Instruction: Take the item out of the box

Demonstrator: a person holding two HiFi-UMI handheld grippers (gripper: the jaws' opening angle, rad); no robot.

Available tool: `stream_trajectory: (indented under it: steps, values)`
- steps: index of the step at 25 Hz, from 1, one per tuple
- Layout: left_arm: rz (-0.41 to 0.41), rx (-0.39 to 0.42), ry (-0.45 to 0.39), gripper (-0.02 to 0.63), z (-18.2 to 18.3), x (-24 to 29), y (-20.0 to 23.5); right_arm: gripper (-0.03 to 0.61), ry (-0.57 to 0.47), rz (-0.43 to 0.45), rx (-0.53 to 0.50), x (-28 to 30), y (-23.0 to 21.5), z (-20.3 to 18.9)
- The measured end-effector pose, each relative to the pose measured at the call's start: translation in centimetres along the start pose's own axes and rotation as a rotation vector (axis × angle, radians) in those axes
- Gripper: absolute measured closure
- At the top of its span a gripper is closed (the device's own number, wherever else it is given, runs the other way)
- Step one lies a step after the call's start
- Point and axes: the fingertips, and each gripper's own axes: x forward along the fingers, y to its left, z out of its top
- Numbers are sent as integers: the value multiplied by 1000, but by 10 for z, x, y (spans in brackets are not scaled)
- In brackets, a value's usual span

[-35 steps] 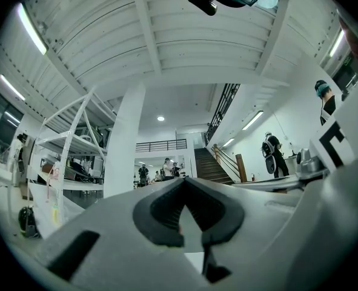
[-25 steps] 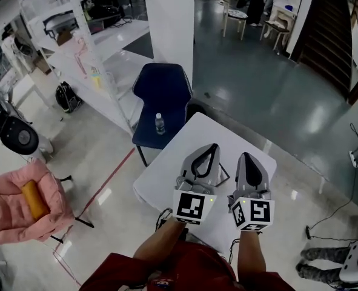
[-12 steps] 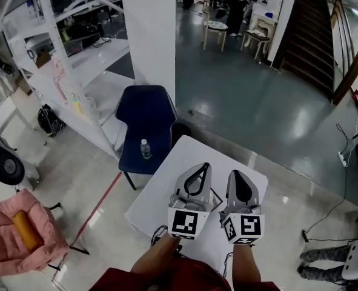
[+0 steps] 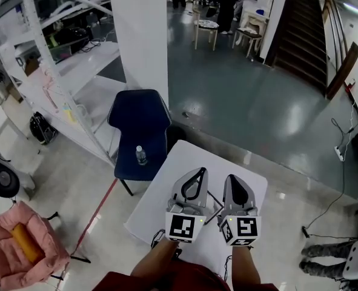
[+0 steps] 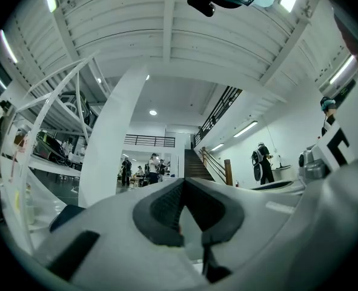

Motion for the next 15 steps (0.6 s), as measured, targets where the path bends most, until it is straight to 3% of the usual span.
stream_trajectory:
  steps: [9, 15]
  values:
    - [-47, 8, -19, 611, -11, 11, 17, 577, 89, 0, -12, 30, 7, -41]
    - [-48, -59, -48, 611, -20, 9, 36, 577, 177, -6, -36, 46, 12, -82]
